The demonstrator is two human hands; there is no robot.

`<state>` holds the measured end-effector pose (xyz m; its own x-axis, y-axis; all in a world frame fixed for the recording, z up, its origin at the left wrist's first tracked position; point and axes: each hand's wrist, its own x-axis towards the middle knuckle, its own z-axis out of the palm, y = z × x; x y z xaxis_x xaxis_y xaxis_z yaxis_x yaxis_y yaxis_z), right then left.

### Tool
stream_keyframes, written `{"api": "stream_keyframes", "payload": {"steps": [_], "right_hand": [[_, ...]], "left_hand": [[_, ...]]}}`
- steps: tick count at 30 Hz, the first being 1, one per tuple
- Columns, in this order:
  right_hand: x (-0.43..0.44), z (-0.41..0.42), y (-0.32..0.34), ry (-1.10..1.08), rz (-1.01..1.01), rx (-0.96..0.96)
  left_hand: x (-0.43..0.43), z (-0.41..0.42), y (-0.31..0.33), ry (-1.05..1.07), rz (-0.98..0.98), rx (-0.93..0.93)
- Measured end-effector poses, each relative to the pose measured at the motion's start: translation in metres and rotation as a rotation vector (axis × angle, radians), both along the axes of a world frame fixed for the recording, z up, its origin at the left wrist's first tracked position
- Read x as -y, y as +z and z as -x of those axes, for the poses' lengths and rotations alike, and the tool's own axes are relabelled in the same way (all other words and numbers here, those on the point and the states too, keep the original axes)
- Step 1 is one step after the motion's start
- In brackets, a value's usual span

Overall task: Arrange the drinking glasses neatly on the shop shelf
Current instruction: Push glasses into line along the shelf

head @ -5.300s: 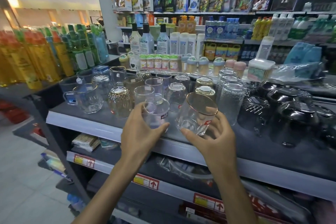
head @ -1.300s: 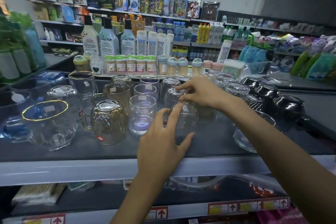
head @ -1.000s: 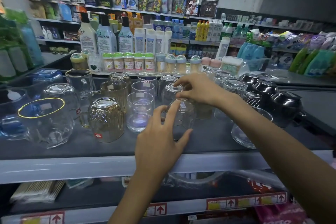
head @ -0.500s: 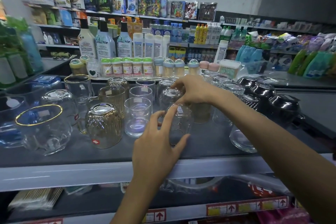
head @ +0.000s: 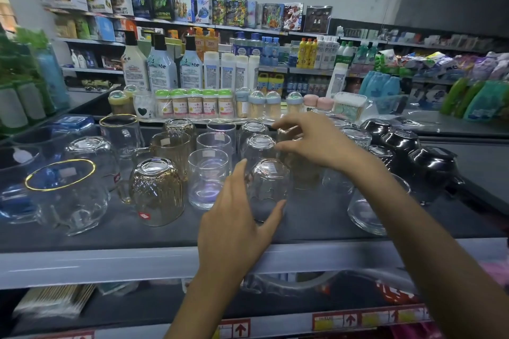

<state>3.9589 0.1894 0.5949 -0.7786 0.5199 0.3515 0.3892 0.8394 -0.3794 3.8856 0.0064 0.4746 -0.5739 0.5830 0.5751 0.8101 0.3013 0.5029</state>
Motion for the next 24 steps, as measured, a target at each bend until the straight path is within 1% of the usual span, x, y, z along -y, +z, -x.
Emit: {"api": "stream_keyframes", "payload": {"steps": [3, 4, 8, 11, 16, 20, 24], "right_hand": [[0.031, -0.024, -0.029, -0.064, 0.099, -0.300], [0.043, -0.030, -0.043, -0.067, 0.138, -0.366], [0.071, -0.038, -0.093, -0.058, 0.295, -0.481], [0.072, -0.034, -0.106, -0.060, 0.414, -0.569], [0.069, -0.025, -0.105, -0.099, 0.494, -0.634], [0.069, -0.022, -0.103, -0.117, 0.483, -0.626], [0.068, -0.020, -0.103, -0.122, 0.484, -0.636]], "left_hand": [[0.000, 0.000, -0.001, -0.037, -0.039, 0.038], [-0.001, 0.001, -0.002, -0.050, -0.048, 0.049], [-0.003, 0.008, -0.007, -0.134, -0.090, 0.136], [-0.005, 0.014, -0.010, -0.181, -0.123, 0.173], [-0.008, 0.017, -0.013, -0.148, -0.123, 0.192], [-0.008, 0.019, -0.012, -0.141, -0.149, 0.267], [-0.009, 0.017, -0.008, -0.133, -0.136, 0.272]]}}
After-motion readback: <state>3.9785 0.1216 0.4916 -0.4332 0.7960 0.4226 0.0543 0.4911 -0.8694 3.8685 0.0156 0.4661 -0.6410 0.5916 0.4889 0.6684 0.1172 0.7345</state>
